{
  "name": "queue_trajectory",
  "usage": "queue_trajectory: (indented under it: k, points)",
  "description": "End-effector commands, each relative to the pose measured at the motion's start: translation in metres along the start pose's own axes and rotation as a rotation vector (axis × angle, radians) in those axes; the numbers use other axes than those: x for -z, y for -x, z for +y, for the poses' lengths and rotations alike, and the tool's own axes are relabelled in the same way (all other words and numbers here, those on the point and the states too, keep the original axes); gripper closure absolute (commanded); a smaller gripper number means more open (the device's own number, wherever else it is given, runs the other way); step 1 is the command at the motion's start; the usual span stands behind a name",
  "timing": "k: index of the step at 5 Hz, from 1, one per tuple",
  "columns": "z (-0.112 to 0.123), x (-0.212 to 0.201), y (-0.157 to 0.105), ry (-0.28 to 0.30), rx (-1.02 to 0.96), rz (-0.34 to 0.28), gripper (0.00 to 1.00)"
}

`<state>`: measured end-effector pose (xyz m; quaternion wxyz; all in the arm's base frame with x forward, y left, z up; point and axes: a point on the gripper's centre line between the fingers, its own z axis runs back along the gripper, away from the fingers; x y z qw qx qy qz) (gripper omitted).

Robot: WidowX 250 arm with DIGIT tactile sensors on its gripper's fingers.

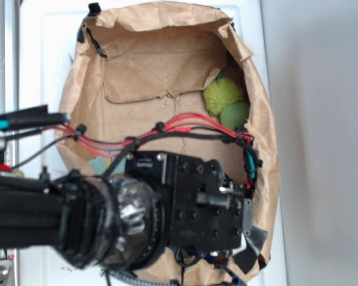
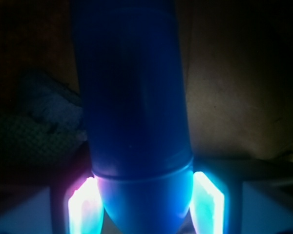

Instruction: Grab the blue bottle.

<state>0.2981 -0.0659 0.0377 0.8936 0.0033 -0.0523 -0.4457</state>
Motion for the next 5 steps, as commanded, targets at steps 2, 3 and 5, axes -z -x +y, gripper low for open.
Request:
queue_trajectory:
  k: [2,3,5]
  points:
    - [0.045,-0.106,0.023,-0.186,-0.267,-0.123,1.00]
    - [0.053,-0.161,0.079,-0.212,-0.429,-0.112,1.00]
    - [0.019,-0.224,0.119,-0.224,-0.517,-0.071,1.00]
